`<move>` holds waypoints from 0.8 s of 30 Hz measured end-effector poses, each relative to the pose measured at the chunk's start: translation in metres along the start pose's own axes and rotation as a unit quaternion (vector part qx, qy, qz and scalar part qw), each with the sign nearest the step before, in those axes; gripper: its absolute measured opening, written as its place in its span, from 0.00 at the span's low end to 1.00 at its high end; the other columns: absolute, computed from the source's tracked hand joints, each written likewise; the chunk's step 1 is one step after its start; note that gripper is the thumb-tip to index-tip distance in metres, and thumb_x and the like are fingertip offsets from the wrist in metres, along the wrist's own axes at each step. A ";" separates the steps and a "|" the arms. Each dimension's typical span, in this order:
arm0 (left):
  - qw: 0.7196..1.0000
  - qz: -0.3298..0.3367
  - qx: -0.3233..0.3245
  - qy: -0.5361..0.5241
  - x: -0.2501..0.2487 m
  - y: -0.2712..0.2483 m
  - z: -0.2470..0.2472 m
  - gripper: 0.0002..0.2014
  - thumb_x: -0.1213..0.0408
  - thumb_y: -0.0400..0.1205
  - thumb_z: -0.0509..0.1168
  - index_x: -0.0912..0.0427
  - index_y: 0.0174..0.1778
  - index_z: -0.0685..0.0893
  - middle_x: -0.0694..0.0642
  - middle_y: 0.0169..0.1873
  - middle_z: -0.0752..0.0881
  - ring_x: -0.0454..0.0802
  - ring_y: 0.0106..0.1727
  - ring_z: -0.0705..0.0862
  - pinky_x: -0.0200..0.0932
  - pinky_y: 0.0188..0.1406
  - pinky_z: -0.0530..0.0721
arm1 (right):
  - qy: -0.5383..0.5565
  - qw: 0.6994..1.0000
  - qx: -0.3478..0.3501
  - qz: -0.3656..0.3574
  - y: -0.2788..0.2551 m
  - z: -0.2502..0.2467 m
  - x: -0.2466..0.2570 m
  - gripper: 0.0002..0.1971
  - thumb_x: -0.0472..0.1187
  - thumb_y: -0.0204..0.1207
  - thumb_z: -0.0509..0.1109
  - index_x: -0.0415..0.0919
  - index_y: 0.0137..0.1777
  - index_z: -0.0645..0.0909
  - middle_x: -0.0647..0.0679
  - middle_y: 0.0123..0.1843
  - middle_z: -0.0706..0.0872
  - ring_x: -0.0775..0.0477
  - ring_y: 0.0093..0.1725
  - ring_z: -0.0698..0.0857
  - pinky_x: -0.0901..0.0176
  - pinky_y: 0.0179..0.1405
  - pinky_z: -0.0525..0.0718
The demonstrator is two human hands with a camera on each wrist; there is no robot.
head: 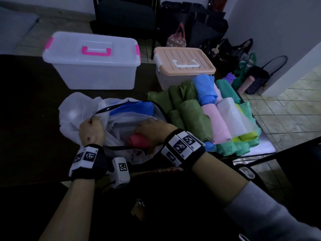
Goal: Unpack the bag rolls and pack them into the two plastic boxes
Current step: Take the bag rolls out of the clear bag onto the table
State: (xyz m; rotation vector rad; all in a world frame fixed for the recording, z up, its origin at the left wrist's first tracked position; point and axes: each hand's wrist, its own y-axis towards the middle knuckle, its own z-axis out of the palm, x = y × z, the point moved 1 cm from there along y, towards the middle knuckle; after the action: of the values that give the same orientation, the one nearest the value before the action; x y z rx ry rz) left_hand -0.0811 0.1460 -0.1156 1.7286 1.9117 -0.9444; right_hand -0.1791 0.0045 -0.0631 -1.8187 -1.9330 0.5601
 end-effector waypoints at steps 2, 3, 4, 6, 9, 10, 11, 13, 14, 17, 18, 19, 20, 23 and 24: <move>1.000 0.010 -0.002 0.020 -0.002 0.000 0.000 0.13 0.70 0.84 0.57 0.73 0.62 0.75 0.71 0.60 0.79 0.66 0.62 0.79 0.54 0.63 0.74 | 0.008 1.000 -0.026 -0.003 -0.005 -0.003 -0.001 0.33 0.47 0.73 0.73 0.49 0.78 0.66 0.44 0.79 0.65 0.41 0.79 0.61 0.47 0.77 0.60; 0.999 0.029 -0.004 0.046 -0.002 -0.001 -0.001 0.13 0.70 0.84 0.56 0.72 0.62 0.75 0.71 0.59 0.79 0.65 0.61 0.79 0.54 0.62 0.75 | 0.014 1.000 -0.027 -0.003 -0.004 -0.001 -0.004 0.35 0.46 0.71 0.75 0.49 0.77 0.66 0.44 0.79 0.65 0.41 0.79 0.61 0.49 0.76 0.61; 0.998 0.033 -0.009 0.046 -0.002 -0.001 -0.001 0.13 0.70 0.84 0.56 0.72 0.62 0.76 0.71 0.59 0.80 0.65 0.61 0.79 0.54 0.62 0.75 | 0.012 1.000 -0.016 -0.004 -0.004 -0.002 -0.004 0.37 0.46 0.68 0.78 0.49 0.77 0.67 0.45 0.78 0.67 0.42 0.78 0.63 0.50 0.75 0.63; 0.998 0.046 -0.018 0.035 0.000 -0.001 -0.002 0.13 0.70 0.85 0.56 0.73 0.62 0.76 0.71 0.59 0.80 0.65 0.61 0.79 0.54 0.62 0.75 | 0.041 0.999 -0.005 0.001 0.000 0.000 -0.005 0.37 0.44 0.65 0.80 0.49 0.74 0.70 0.48 0.72 0.74 0.46 0.72 0.71 0.52 0.70 0.69; 0.999 0.039 -0.013 0.013 0.004 0.001 -0.005 0.14 0.70 0.85 0.54 0.75 0.62 0.77 0.73 0.59 0.80 0.68 0.62 0.79 0.55 0.63 0.76 | 0.119 0.993 -0.021 0.017 0.004 -0.001 -0.013 0.31 0.45 0.66 0.80 0.44 0.70 0.75 0.52 0.62 0.80 0.52 0.62 0.78 0.56 0.63 0.75; 1.000 0.013 -0.014 -0.024 0.005 0.002 -0.007 0.16 0.69 0.86 0.54 0.76 0.62 0.77 0.74 0.60 0.80 0.69 0.63 0.78 0.56 0.64 0.74 | 0.163 0.985 -0.049 0.006 0.002 -0.003 -0.016 0.30 0.45 0.65 0.80 0.42 0.67 0.76 0.50 0.60 0.82 0.51 0.58 0.79 0.58 0.58 0.76; 0.999 -0.010 -0.009 -0.048 0.007 0.004 -0.010 0.18 0.66 0.86 0.54 0.77 0.63 0.77 0.76 0.61 0.79 0.71 0.65 0.77 0.57 0.66 0.72 | 0.210 0.974 -0.079 -0.009 0.000 -0.007 -0.020 0.28 0.46 0.65 0.80 0.41 0.65 0.78 0.50 0.57 0.82 0.51 0.54 0.79 0.61 0.51 0.74; 0.995 -0.027 -0.018 -0.094 0.012 0.010 -0.014 0.20 0.63 0.86 0.53 0.78 0.62 0.78 0.76 0.62 0.79 0.72 0.66 0.74 0.58 0.67 0.69 | 0.279 0.952 -0.124 -0.031 -0.008 -0.017 -0.025 0.24 0.47 0.67 0.79 0.38 0.60 0.80 0.51 0.50 0.81 0.53 0.47 0.78 0.64 0.44 0.72; 0.994 -0.034 -0.015 -0.101 0.013 0.011 -0.015 0.21 0.62 0.86 0.53 0.78 0.62 0.78 0.77 0.62 0.79 0.73 0.66 0.74 0.59 0.68 0.69 | 0.301 0.943 -0.137 -0.034 -0.012 -0.022 -0.027 0.20 0.47 0.68 0.79 0.38 0.56 0.81 0.51 0.46 0.82 0.54 0.43 0.79 0.65 0.40 0.73; 0.993 -0.039 -0.017 -0.114 0.014 0.014 -0.019 0.20 0.62 0.86 0.53 0.78 0.62 0.78 0.77 0.62 0.79 0.73 0.66 0.74 0.59 0.67 0.69 | 0.357 0.913 -0.196 0.005 -0.012 -0.037 -0.037 0.11 0.47 0.73 0.75 0.44 0.46 0.77 0.57 0.39 0.79 0.62 0.35 0.78 0.72 0.34 0.75; 0.992 -0.039 -0.020 -0.117 0.015 0.015 -0.021 0.20 0.63 0.86 0.53 0.78 0.62 0.78 0.77 0.62 0.79 0.73 0.66 0.74 0.59 0.67 0.69 | 0.395 0.890 -0.225 0.026 -0.011 -0.042 -0.041 0.10 0.47 0.75 0.73 0.43 0.48 0.77 0.55 0.40 0.81 0.60 0.36 0.79 0.71 0.35 0.77; 0.992 -0.038 -0.022 -0.119 0.015 0.015 -0.022 0.20 0.63 0.86 0.53 0.78 0.62 0.78 0.77 0.62 0.79 0.73 0.66 0.74 0.59 0.67 0.69 | 0.431 0.862 -0.263 0.053 -0.009 -0.044 -0.047 0.13 0.47 0.76 0.71 0.39 0.53 0.78 0.51 0.43 0.84 0.56 0.39 0.82 0.67 0.39 0.81; 0.991 -0.038 -0.024 -0.123 0.016 0.016 -0.023 0.20 0.63 0.86 0.53 0.78 0.62 0.78 0.77 0.62 0.79 0.73 0.66 0.74 0.59 0.67 0.69 | 0.453 0.832 -0.310 0.083 -0.007 -0.047 -0.053 0.16 0.47 0.77 0.70 0.35 0.58 0.78 0.44 0.48 0.86 0.49 0.44 0.84 0.60 0.44 0.83; 0.990 -0.042 -0.027 -0.131 0.017 0.017 -0.026 0.21 0.62 0.86 0.53 0.78 0.62 0.78 0.77 0.62 0.78 0.73 0.67 0.74 0.58 0.67 0.69 | 0.423 0.775 -0.420 0.209 0.008 -0.051 -0.068 0.23 0.47 0.78 0.69 0.30 0.65 0.73 0.35 0.62 0.82 0.38 0.60 0.81 0.53 0.55 0.78; 0.990 -0.043 -0.027 -0.133 0.017 0.018 -0.027 0.21 0.62 0.86 0.53 0.78 0.62 0.78 0.77 0.63 0.78 0.73 0.67 0.74 0.58 0.67 0.69 | 0.404 0.768 -0.429 0.253 0.015 -0.051 -0.072 0.24 0.47 0.78 0.68 0.30 0.66 0.71 0.34 0.64 0.79 0.36 0.63 0.79 0.52 0.56 0.76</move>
State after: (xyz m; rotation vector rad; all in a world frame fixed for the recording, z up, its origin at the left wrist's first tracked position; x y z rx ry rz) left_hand -0.0627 0.1775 -0.1127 1.4201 1.8308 -1.0850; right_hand -0.1348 -0.0662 -0.0317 -2.4989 -1.0847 -1.0397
